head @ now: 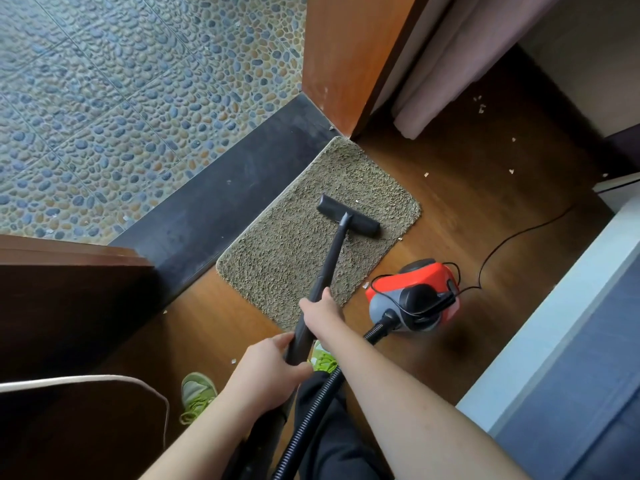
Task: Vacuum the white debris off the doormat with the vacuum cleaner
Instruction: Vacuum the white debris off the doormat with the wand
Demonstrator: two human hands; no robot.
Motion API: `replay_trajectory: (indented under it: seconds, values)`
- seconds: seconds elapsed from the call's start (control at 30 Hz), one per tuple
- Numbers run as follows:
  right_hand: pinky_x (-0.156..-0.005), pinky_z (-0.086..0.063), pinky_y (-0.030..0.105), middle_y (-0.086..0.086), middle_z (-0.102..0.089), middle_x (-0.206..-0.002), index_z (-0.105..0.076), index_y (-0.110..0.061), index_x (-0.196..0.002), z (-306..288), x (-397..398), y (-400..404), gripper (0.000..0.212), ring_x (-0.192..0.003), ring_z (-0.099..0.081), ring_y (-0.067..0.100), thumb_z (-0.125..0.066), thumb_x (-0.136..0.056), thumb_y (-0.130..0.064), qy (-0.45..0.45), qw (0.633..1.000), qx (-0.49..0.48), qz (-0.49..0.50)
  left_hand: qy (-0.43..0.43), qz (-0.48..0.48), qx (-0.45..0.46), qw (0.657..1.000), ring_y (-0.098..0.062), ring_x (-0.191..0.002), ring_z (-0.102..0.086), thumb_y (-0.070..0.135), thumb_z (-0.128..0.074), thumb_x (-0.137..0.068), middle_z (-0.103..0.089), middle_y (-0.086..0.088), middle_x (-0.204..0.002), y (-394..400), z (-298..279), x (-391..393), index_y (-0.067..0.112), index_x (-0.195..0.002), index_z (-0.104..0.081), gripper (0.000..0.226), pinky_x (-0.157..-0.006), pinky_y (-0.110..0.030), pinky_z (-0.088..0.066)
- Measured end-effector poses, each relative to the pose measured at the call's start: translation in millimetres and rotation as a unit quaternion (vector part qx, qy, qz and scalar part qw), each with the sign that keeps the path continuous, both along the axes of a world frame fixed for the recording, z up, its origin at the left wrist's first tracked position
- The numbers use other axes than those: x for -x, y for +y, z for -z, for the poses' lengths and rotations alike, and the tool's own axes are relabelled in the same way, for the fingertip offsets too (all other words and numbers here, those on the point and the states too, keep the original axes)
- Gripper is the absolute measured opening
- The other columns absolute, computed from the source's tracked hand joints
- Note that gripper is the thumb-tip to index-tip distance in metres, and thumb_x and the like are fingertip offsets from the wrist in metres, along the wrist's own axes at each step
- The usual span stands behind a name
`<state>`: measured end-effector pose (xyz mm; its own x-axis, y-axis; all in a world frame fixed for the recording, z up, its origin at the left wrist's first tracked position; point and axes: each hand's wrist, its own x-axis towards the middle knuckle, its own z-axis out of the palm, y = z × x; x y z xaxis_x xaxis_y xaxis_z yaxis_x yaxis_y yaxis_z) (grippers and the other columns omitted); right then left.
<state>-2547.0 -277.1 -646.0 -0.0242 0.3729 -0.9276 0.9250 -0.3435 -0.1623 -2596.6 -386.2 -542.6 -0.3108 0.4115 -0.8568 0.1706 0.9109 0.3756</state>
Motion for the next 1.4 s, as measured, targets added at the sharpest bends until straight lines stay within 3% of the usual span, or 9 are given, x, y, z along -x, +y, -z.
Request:
replay_trajectory:
  seconds: [0.3,0.47,0.6,0.73,0.93,1.07,1.17,1.3,1.4]
  values:
    - [-0.100,-0.044,0.038,0.012,-0.047,-0.146,-0.013,-0.026,-0.158,3,-3,0,0.073,-0.126,-0.051,0.032,-0.051,-0.096,-0.033,0.007,1.000,-0.017,0.025,0.007,-0.020,-0.021,1.000,-0.008,-0.084,-0.060,0.037,-0.065,-0.079,-0.065,0.009,-0.090,-3,0,-1,0.034,-0.143,-0.048,0.066,-0.062,-0.012,-0.039]
    - [-0.086,-0.042,0.029,0.012,-0.045,-0.147,-0.013,-0.023,-0.159,10,3,27,0.073,-0.126,-0.052,0.031,-0.051,-0.097,-0.031,0.011,0.999,-0.037,0.026,0.005,-0.035,-0.030,0.999,-0.012,-0.095,-0.065,0.037,-0.065,-0.078,-0.071,0.003,-0.107,19,13,3,0.032,-0.143,-0.049,0.067,-0.076,-0.019,-0.045]
    - [-0.096,-0.051,0.038,0.014,-0.044,-0.146,-0.017,-0.024,-0.158,21,15,50,0.074,-0.121,-0.055,0.034,-0.055,-0.094,-0.030,0.015,0.998,-0.047,0.042,0.008,-0.030,-0.042,0.999,-0.014,-0.086,-0.063,0.034,-0.065,-0.081,-0.069,0.004,-0.091,45,22,9,0.028,-0.136,-0.055,0.056,-0.074,-0.021,-0.046]
    - [-0.091,-0.055,0.051,0.016,-0.046,-0.141,-0.021,-0.024,-0.156,38,17,57,0.077,-0.113,-0.059,0.037,-0.058,-0.088,-0.031,0.018,0.999,-0.028,0.038,0.018,-0.010,-0.035,0.999,-0.018,-0.085,-0.065,0.032,-0.064,-0.083,-0.069,0.001,-0.086,55,23,7,0.025,-0.129,-0.061,0.047,-0.075,-0.024,-0.050]
    - [-0.096,-0.052,0.049,0.018,-0.044,-0.143,-0.023,-0.020,-0.154,43,2,41,0.075,-0.121,-0.054,0.038,-0.058,-0.089,-0.034,-0.010,0.999,-0.031,-0.033,0.004,0.009,-0.016,1.000,-0.015,-0.081,-0.060,0.034,-0.064,-0.083,-0.066,0.003,-0.086,39,27,-8,0.023,-0.127,-0.062,0.046,-0.068,-0.021,-0.044]
    - [-0.101,-0.049,0.046,0.017,-0.041,-0.145,-0.017,-0.022,-0.157,49,-10,18,0.080,-0.125,-0.050,0.037,-0.057,-0.089,-0.035,-0.023,0.998,-0.022,-0.047,-0.014,0.026,-0.014,0.999,-0.014,-0.075,-0.060,0.033,-0.063,-0.083,-0.062,0.009,-0.073,15,31,-17,0.026,-0.125,-0.064,0.042,-0.057,-0.019,-0.042]
    - [-0.097,-0.051,0.046,0.017,-0.041,-0.144,-0.019,-0.019,-0.156,44,-17,-5,0.077,-0.123,-0.051,0.038,-0.056,-0.090,-0.033,-0.025,0.999,-0.018,-0.045,-0.029,0.027,-0.009,0.999,-0.015,-0.083,-0.065,0.031,-0.063,-0.083,-0.071,0.003,-0.086,-9,32,-19,0.024,-0.120,-0.066,0.038,-0.066,-0.023,-0.049]
    - [-0.095,-0.052,0.044,0.017,-0.040,-0.145,-0.017,-0.019,-0.156,38,-18,-33,0.077,-0.123,-0.051,0.038,-0.056,-0.091,-0.034,-0.024,0.999,-0.014,-0.032,-0.036,0.047,-0.019,0.998,-0.015,-0.079,-0.062,0.031,-0.064,-0.085,-0.067,0.004,-0.086,-37,29,-18,0.021,-0.121,-0.065,0.037,-0.062,-0.022,-0.045]
    - [-0.084,-0.051,0.035,0.015,-0.040,-0.146,-0.014,-0.018,-0.157,29,-18,-46,0.077,-0.121,-0.052,0.035,-0.055,-0.093,-0.030,-0.015,1.000,-0.007,-0.011,-0.039,0.050,-0.019,0.998,-0.017,-0.084,-0.064,0.032,-0.064,-0.085,-0.070,0.000,-0.092,-50,26,-15,0.020,-0.121,-0.065,0.039,-0.067,-0.023,-0.046]
